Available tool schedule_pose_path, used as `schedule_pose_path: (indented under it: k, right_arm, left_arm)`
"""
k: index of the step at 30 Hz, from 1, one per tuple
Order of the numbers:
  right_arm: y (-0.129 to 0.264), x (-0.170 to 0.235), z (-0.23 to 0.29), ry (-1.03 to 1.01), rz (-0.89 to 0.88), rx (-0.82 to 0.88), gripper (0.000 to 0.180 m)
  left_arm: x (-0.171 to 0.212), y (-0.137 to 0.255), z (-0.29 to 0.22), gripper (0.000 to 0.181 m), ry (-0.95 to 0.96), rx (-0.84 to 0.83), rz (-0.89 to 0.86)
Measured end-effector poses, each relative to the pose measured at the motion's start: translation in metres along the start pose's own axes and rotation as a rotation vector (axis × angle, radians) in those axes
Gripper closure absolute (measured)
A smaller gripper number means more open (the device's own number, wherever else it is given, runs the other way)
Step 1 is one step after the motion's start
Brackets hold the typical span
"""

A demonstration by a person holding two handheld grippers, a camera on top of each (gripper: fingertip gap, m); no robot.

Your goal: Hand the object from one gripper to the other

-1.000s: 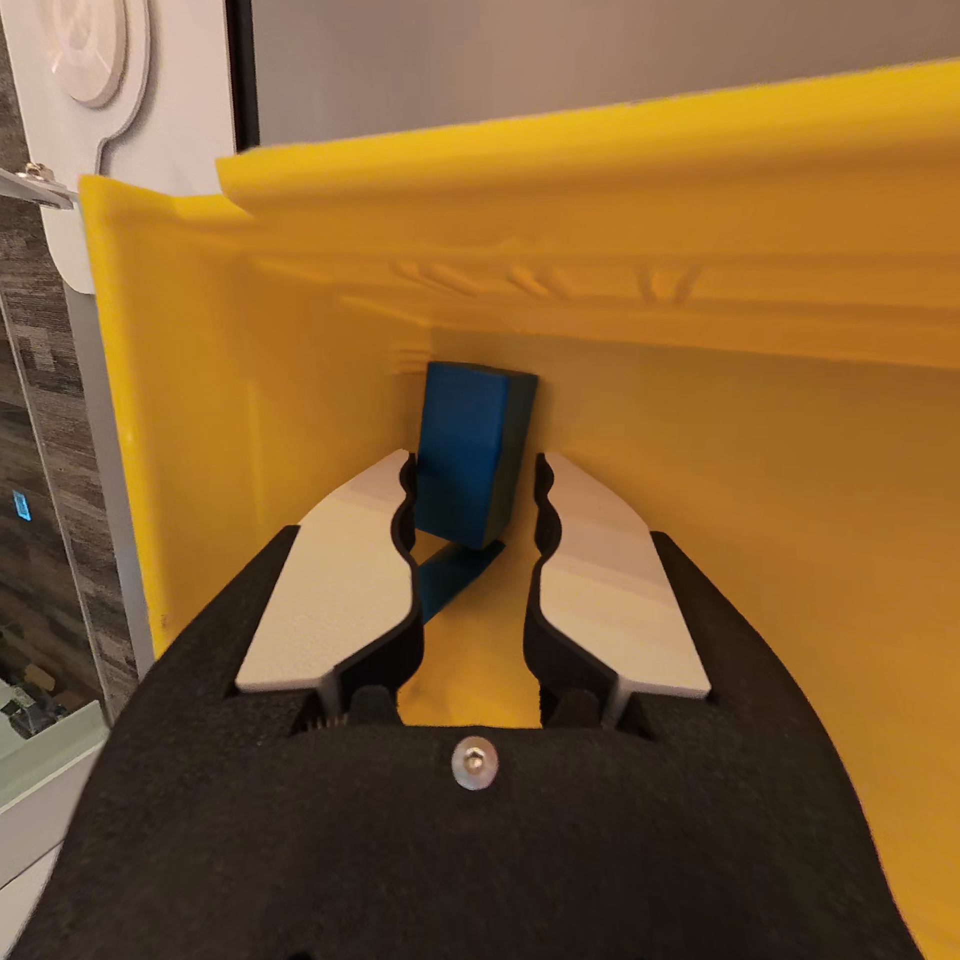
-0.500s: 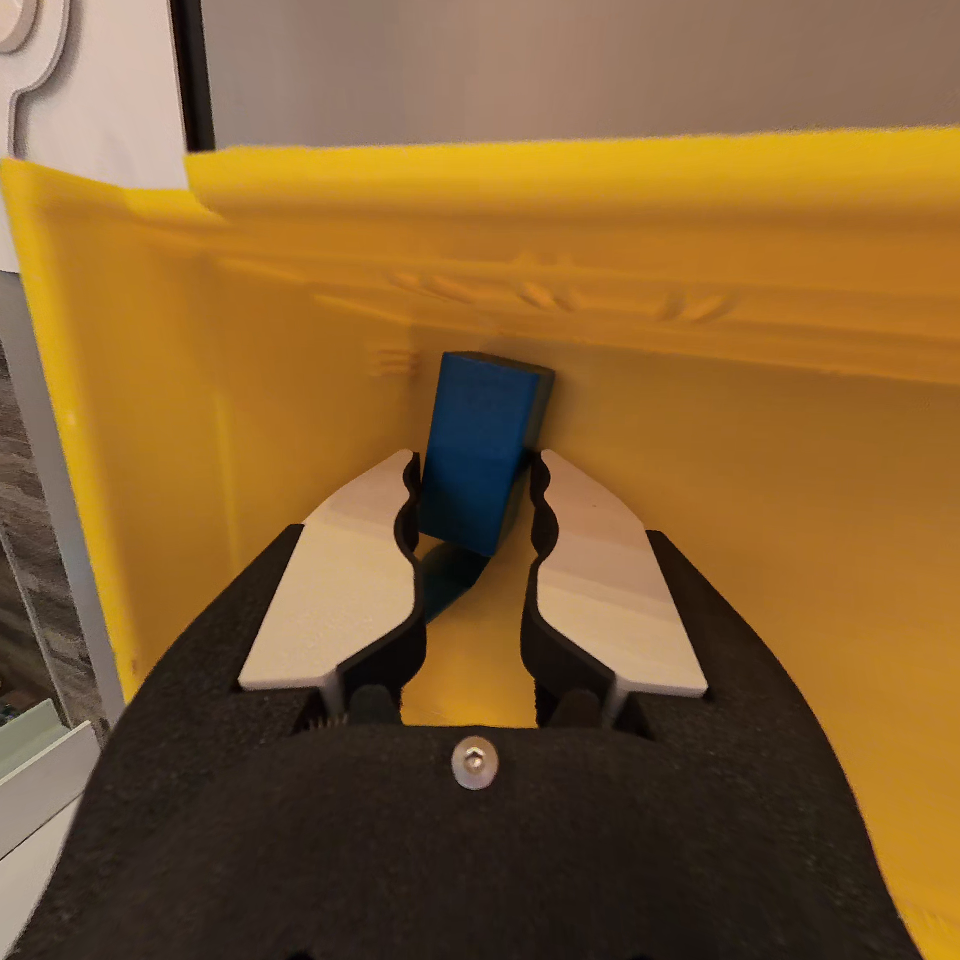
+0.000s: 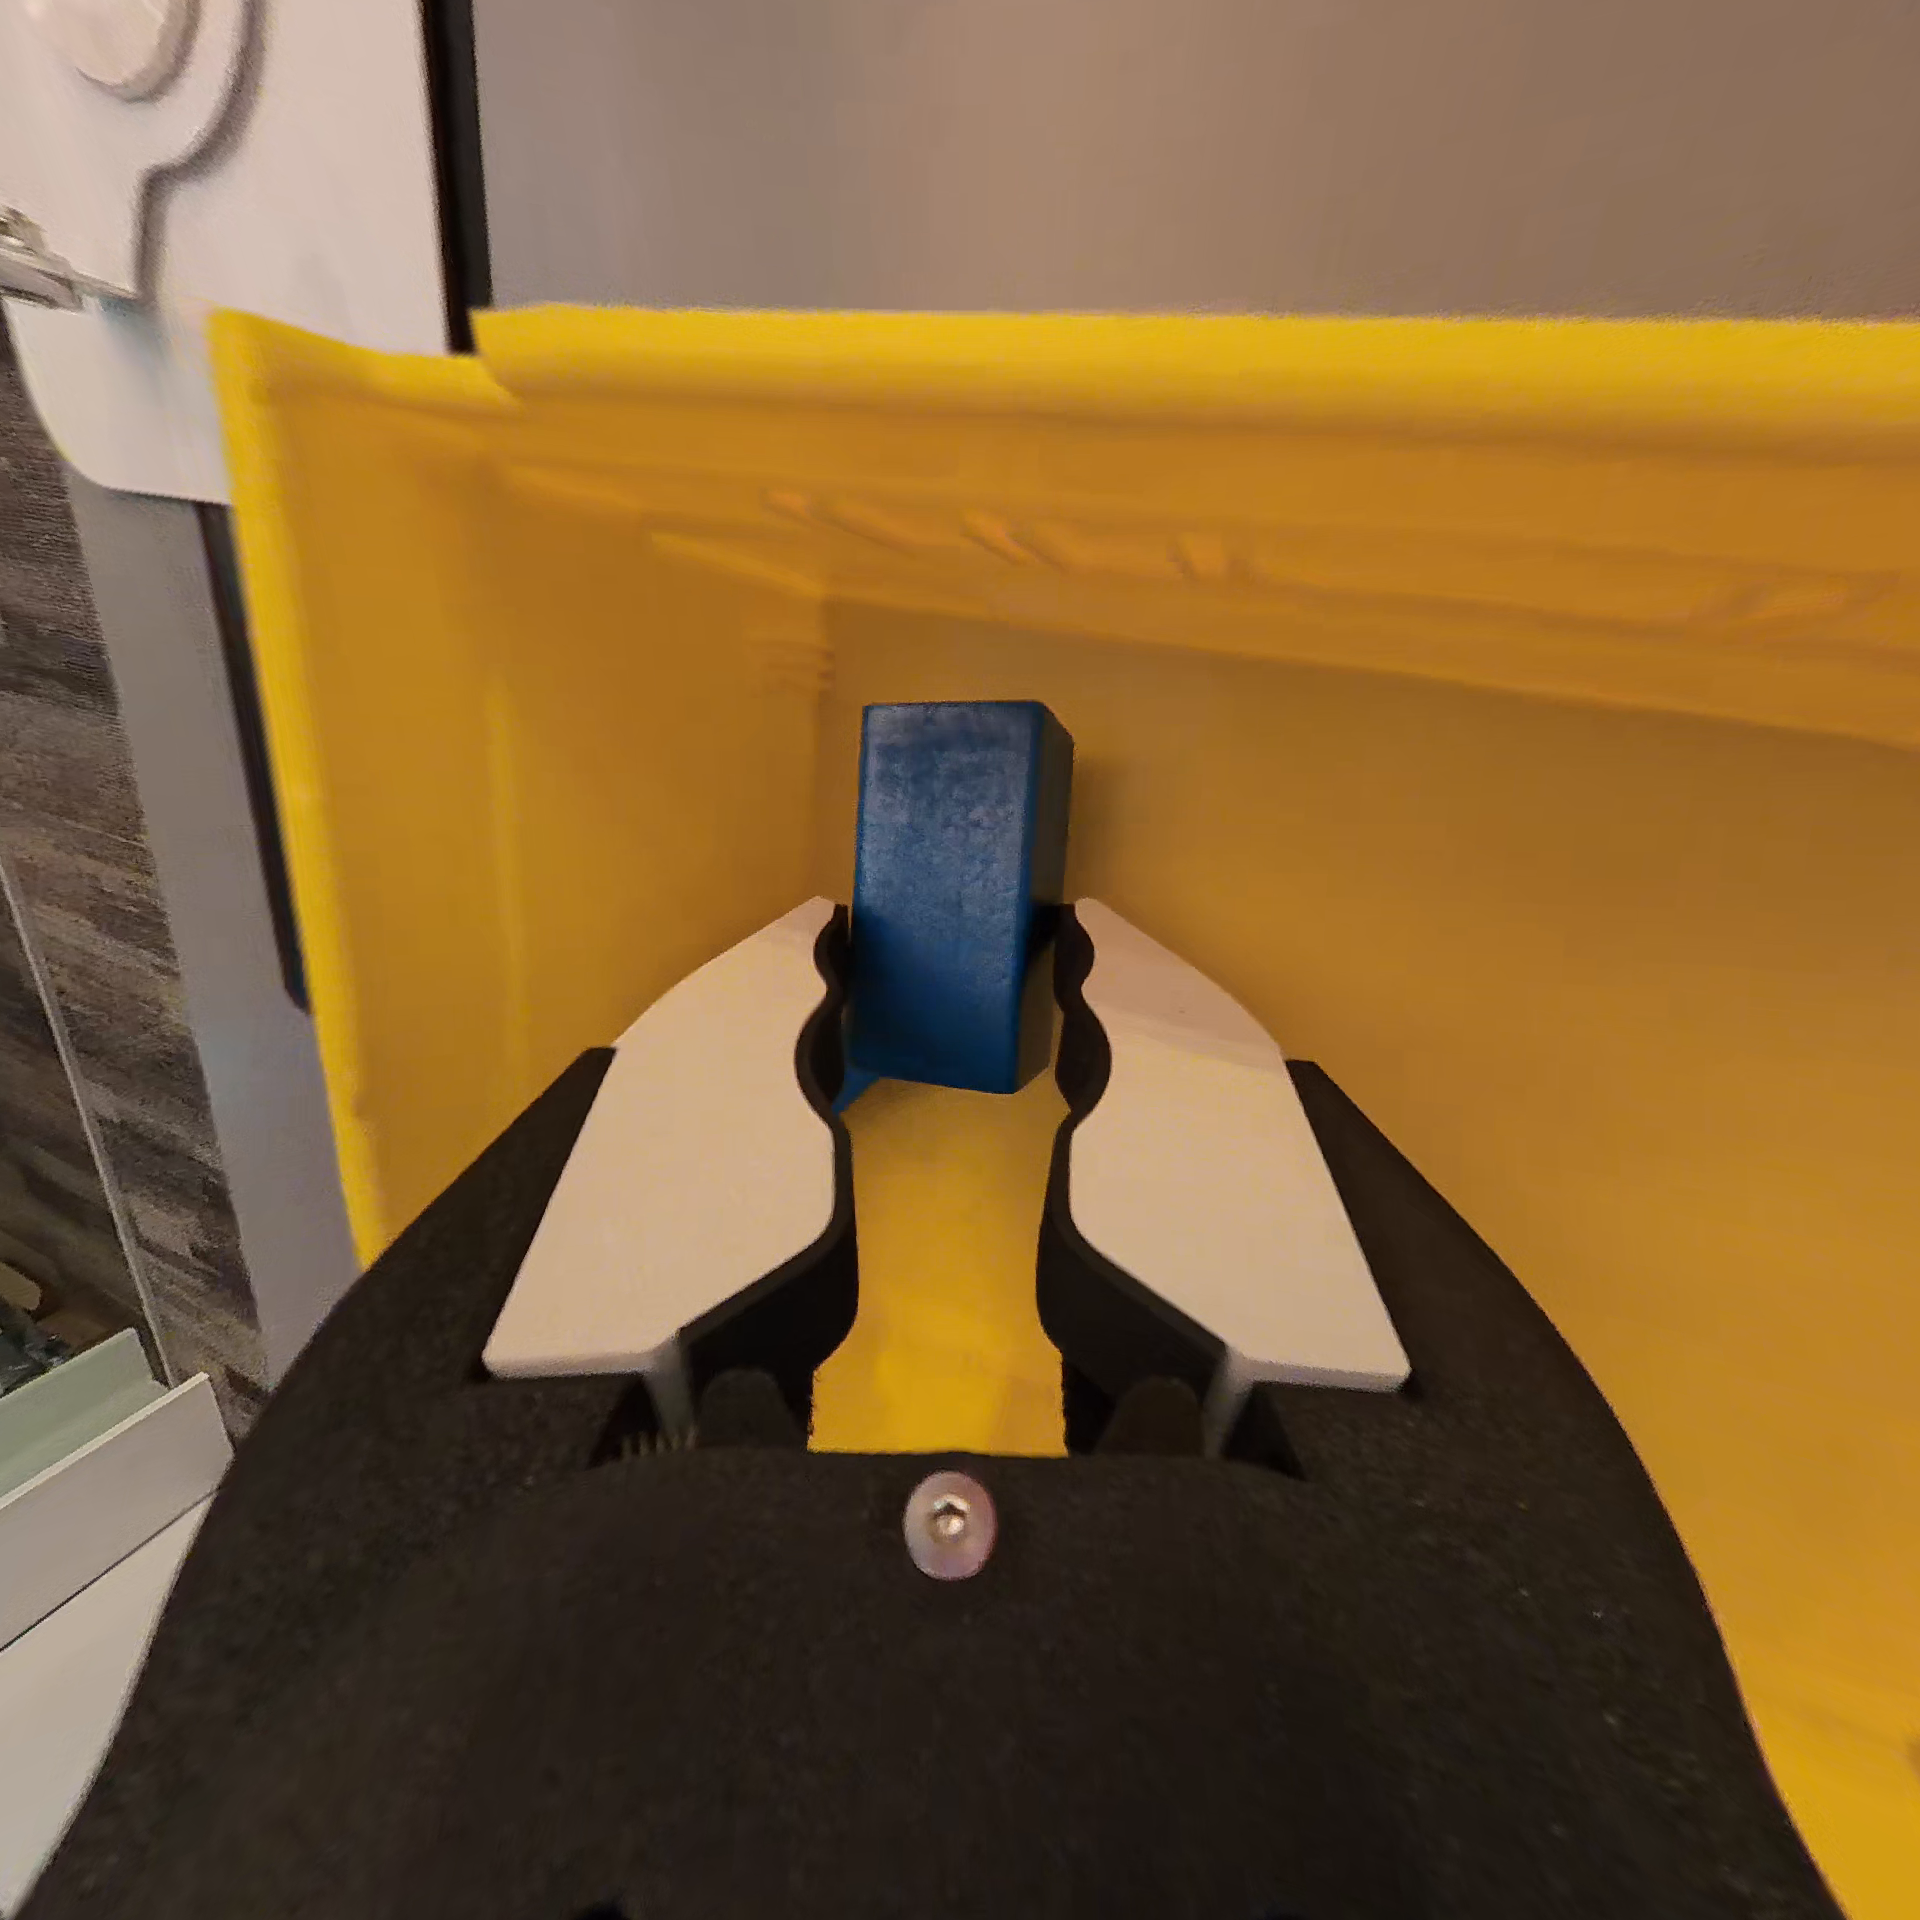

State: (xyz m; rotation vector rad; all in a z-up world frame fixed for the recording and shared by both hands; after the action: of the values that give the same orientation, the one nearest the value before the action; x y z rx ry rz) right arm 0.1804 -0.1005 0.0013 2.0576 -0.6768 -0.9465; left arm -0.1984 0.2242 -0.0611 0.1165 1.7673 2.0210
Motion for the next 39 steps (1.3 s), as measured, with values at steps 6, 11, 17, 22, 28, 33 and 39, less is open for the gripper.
schedule_pose_path:
  k: [6, 11, 17, 22, 28, 33, 39]
  right_arm:
    - [0.020, -0.008, -0.011, 0.007, -0.063, 0.147, 0.155]
    - [0.058, -0.051, -0.022, 0.046, -0.379, 0.400, 0.153]
    - [0.084, -0.147, 0.033, 0.078, -0.875, 0.163, 0.138]
    - [0.085, -0.197, 0.088, 0.100, -0.999, -0.101, 0.134]
    - [0.064, -0.212, 0.112, 0.129, -0.927, -0.162, 0.127]
    - [0.056, -0.215, 0.120, 0.142, -0.904, -0.214, 0.128]
    - [0.054, -0.211, 0.117, 0.174, -0.836, -0.209, 0.145]
  left_arm:
    - [-0.006, 0.041, -0.011, 0.144, 0.058, -0.105, -0.141]
    - [-0.018, 0.097, -0.028, 0.144, 0.215, -0.104, -0.541]
    - [-0.049, 0.150, -0.068, 0.144, 0.161, -0.081, -0.808]
    - [-0.093, 0.153, -0.111, 0.144, -0.009, -0.112, -0.718]
    - [-0.134, 0.140, -0.142, 0.145, -0.150, -0.106, -0.653]
    - [-0.149, 0.136, -0.152, 0.145, -0.199, -0.097, -0.641]
    - [-0.156, 0.130, -0.154, 0.145, -0.250, -0.128, -0.645]
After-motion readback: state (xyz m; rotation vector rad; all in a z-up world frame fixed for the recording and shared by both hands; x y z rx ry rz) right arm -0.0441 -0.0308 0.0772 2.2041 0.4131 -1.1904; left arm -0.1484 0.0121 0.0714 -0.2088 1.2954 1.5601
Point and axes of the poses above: each gripper's, where its closed fingertips meet, y back along the fingers, x out of its underside, z = x × y across the jaws, the point moved 7 cm from there along y, back along the fingers, and after that the axes turned 12 degrees about x, right-handed, at the moved point
